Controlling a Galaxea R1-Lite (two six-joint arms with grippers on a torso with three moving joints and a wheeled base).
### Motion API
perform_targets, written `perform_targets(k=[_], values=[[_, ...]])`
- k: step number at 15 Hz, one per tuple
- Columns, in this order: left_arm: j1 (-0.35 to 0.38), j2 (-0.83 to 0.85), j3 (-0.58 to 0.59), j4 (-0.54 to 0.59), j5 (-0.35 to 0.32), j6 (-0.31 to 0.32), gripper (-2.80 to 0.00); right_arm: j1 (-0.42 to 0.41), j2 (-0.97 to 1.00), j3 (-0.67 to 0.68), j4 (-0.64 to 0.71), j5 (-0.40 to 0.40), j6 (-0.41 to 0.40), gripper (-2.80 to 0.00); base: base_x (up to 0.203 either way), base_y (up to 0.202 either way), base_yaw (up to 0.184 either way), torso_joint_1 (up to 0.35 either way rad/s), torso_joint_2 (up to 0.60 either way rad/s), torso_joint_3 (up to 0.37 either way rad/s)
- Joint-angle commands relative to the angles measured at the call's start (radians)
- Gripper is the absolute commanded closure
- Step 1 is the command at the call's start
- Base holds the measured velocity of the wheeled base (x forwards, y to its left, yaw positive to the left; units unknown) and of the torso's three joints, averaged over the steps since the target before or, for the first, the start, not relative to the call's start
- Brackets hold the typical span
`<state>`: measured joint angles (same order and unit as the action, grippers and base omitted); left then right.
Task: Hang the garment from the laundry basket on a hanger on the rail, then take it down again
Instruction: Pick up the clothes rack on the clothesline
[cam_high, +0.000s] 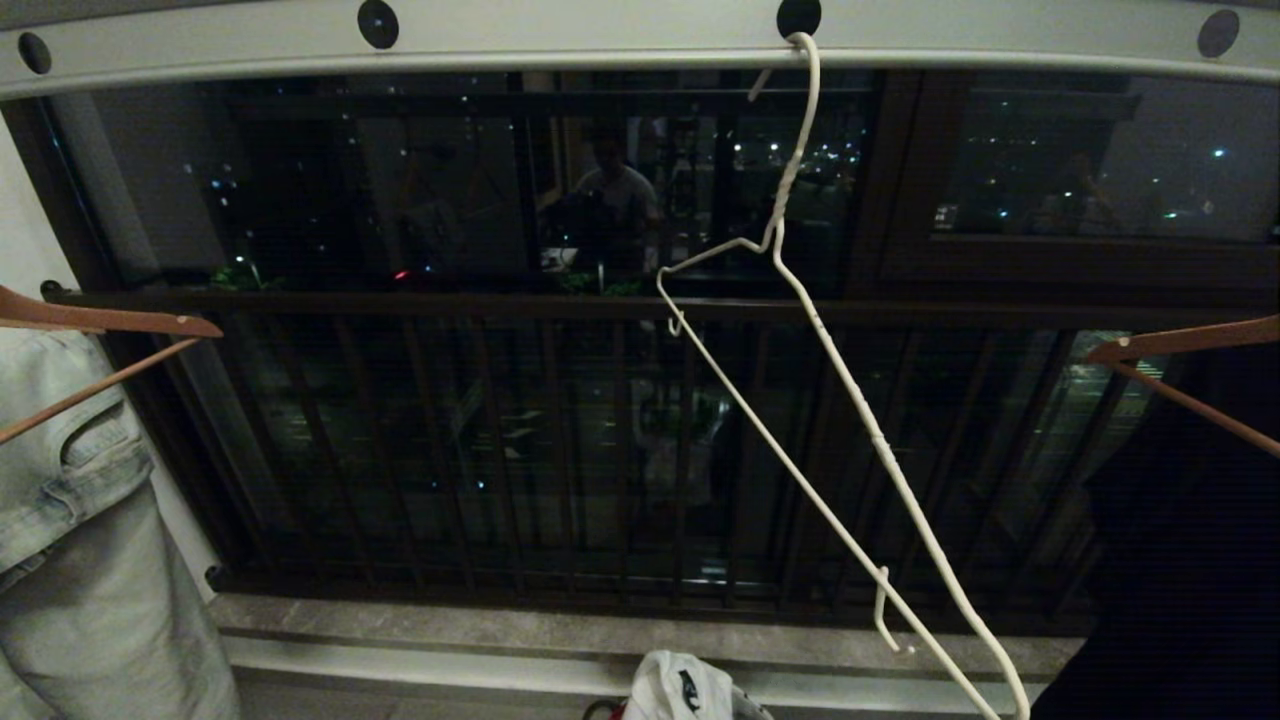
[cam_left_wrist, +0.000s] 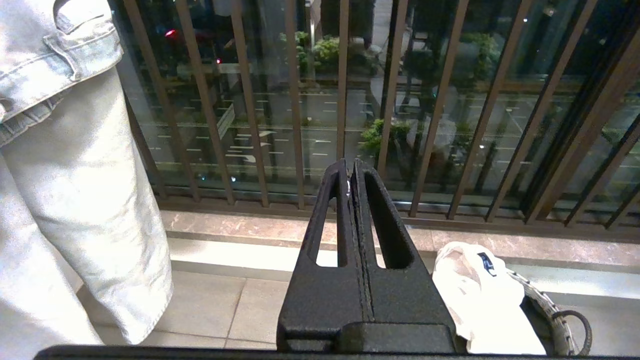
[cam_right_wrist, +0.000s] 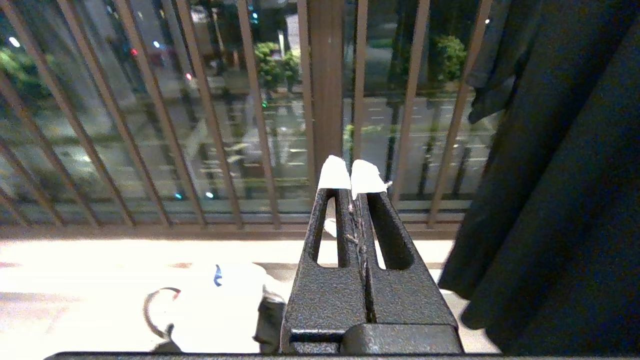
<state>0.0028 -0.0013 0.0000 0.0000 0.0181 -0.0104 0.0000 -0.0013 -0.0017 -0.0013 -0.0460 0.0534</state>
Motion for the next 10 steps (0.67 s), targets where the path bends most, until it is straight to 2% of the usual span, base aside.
perform_targets(k=[1, 10], values=[[0.0, 0.001, 0.0, 0.0, 0.0, 0.0, 0.0, 0.0, 0.001, 0.0, -0.003, 0.0, 0.019, 0.0, 0.0, 0.0, 0.0, 0.0, 0.0, 0.0], [0.0, 0.001, 0.0, 0.0, 0.0, 0.0, 0.0, 0.0, 0.001, 0.0, -0.003, 0.0, 0.019, 0.0, 0.0, 0.0, 0.0, 0.0, 0.0, 0.0]])
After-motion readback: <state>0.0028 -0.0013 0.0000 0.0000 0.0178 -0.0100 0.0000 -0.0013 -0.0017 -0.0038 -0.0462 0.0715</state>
